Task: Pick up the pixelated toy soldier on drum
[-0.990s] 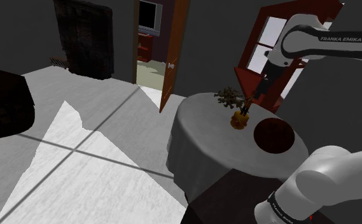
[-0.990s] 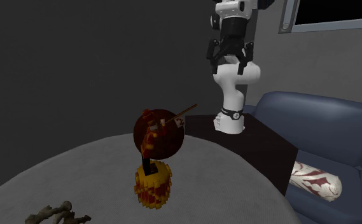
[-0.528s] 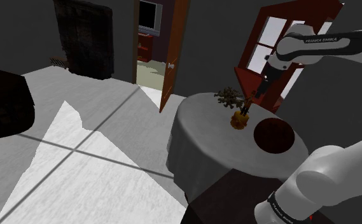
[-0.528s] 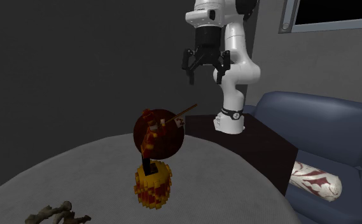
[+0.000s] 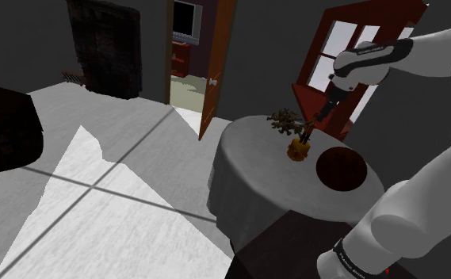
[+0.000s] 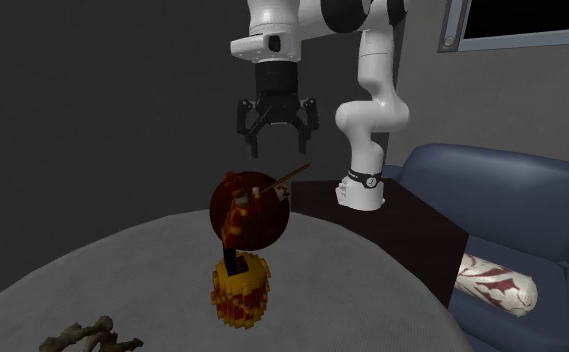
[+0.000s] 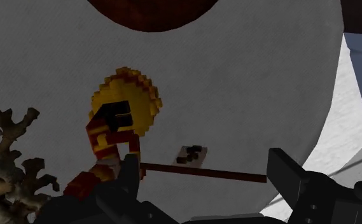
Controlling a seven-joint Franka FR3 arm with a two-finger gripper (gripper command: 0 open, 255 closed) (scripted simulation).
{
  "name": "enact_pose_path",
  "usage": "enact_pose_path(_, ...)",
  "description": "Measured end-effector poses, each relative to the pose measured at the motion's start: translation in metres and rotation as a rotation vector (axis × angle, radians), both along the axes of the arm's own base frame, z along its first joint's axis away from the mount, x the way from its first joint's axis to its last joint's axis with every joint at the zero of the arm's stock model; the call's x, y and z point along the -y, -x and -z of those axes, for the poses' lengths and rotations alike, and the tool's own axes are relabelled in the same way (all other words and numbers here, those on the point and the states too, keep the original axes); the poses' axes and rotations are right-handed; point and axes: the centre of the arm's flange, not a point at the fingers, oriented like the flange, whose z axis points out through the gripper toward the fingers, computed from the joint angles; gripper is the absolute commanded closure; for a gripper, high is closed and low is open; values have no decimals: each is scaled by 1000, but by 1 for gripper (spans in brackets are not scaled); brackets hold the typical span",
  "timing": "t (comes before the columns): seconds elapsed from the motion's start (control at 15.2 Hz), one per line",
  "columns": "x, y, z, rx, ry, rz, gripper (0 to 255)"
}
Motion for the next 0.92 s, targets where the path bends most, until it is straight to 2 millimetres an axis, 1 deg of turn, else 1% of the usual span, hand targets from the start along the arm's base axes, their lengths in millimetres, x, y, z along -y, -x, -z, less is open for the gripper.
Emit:
enact_pose_path(0.2,36,-12,16,9,-13,-14,0)
enact_pose_path(0.26,51,-17,19,12,-15,-19,0)
enact_pose_path(0.33,63,-22,24,16,-20,-26,0)
enact_pose_path(0.4,69,-24,26,19,-23,-30,0)
enact_pose_path(0.53,74,-26,35,23,-25,-34,0)
enact_pose_path(0.92,76,-27,64,24,-26,-36,0)
